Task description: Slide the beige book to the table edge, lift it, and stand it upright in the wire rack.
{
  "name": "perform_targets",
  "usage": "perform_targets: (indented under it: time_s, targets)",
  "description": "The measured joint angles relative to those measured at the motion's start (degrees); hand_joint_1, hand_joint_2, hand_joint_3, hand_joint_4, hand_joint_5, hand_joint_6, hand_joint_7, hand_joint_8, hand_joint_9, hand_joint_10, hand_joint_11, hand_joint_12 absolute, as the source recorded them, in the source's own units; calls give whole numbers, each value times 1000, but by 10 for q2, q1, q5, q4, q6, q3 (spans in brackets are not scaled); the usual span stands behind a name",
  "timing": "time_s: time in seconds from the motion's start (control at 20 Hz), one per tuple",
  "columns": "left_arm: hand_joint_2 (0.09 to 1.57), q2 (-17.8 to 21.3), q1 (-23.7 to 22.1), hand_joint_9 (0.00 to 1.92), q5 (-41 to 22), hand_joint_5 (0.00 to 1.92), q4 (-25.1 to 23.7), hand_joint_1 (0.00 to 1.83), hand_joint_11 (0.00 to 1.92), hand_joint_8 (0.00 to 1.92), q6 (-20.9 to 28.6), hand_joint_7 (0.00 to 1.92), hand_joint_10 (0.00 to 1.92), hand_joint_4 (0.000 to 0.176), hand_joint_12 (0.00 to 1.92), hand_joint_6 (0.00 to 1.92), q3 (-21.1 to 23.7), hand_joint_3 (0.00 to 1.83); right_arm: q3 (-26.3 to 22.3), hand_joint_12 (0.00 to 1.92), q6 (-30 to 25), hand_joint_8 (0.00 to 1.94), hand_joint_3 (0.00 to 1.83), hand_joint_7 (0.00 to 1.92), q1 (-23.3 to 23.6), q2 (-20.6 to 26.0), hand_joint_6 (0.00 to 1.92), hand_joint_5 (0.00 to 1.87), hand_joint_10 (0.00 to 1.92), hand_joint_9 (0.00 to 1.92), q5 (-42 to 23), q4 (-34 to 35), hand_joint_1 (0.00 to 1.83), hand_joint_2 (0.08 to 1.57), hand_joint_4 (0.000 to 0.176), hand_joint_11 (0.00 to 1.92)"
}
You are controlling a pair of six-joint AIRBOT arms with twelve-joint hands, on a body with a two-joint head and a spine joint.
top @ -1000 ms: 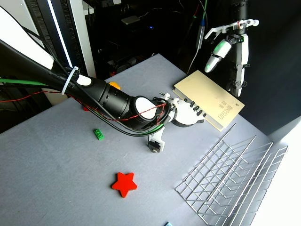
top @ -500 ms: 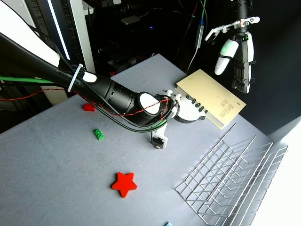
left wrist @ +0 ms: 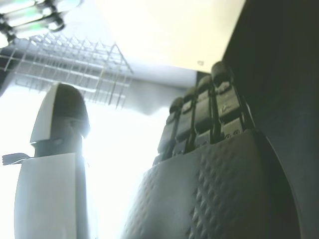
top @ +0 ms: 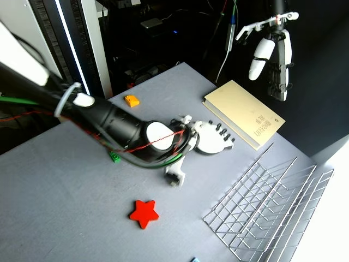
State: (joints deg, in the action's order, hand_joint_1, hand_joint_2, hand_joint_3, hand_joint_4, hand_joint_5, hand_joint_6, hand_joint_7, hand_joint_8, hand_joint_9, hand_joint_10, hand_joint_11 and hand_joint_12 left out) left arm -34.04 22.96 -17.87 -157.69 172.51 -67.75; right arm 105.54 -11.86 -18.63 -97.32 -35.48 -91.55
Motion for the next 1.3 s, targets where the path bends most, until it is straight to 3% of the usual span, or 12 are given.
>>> perform_targets:
  time_s: [0.1, 0.2, 0.45, 0.55, 0.65, 0.85, 1.0, 1.05, 1.15, 1.3]
  targets:
    - [1093, 0, 0, 0, -45, 0, 43, 917, 0, 0, 2, 0, 0, 0, 164, 0, -13, 0, -61, 377, 0, 3, 0, 112, -2, 56, 1, 117, 3, 93, 2, 4, 0, 1142, 0, 0]
    - [1107, 0, 3, 0, -99, 0, 35, 920, 0, 0, -28, 0, 0, 0, 134, 0, -14, 2, -116, 372, 0, 4, 1, 116, -5, 110, 2, 120, 3, 95, 9, 24, 0, 1147, 0, 0]
    - [1138, 2, 10, 0, -64, 0, 36, 856, 0, 0, -28, 0, 0, 0, 123, 0, -19, 11, -215, 361, 1, 5, 0, 120, 0, 198, 2, 124, 3, 103, 43, 76, 0, 1142, 0, 0]
    - [1133, -10, 16, 0, -48, 0, 26, 881, 0, 0, -3, 0, 0, 0, 149, 0, -27, 4, -237, 300, 2, 1, 0, 83, 5, 218, 0, 90, 0, 62, 63, 102, 0, 1141, 0, 0]
    - [1135, -28, 16, 0, -46, 0, 23, 899, 0, 0, -1, 0, 0, 0, 60, 0, -45, 2, -244, 339, 1, 5, 3, 98, 10, 230, 3, 102, 5, 78, 69, 138, 0, 1150, 0, 0]
    - [1127, -40, 24, 0, -35, 0, 23, 915, 0, 0, 1, 0, 0, 0, 148, 0, -54, 0, -247, 345, 3, 2, 1, 104, 7, 231, 0, 100, 4, 89, 66, 151, 0, 1155, 0, 0]
    - [1136, -40, 24, 0, -38, 0, 27, 898, 0, 0, 1, 0, 0, 0, 118, 0, -55, 3, -247, 314, 6, 5, 1, 98, 7, 231, 5, 89, 4, 76, 59, 163, 0, 1158, 0, 0]
    - [1124, -40, 24, 0, -43, 0, 28, 915, 0, 0, 1, 0, 0, 0, 179, 0, -56, 0, -248, 417, 7, 1, 0, 140, 7, 231, 3, 143, 2, 120, 57, 163, 0, 1165, 0, 0]
    - [1131, -40, 24, 0, -51, 0, 26, 919, 0, 0, 1, 0, 0, 0, 80, 0, -56, 1, -248, 333, 7, 4, 0, 103, 7, 231, 0, 106, 1, 81, 56, 163, 0, 1165, 0, 0]
    - [1127, -33, 25, 1, -46, 0, 40, 900, 0, 0, 1, 0, 0, 0, 166, 0, -47, 0, -254, 364, 7, 3, 0, 106, 7, 235, 1, 104, 3, 90, 55, 163, 0, 1157, 0, 0]
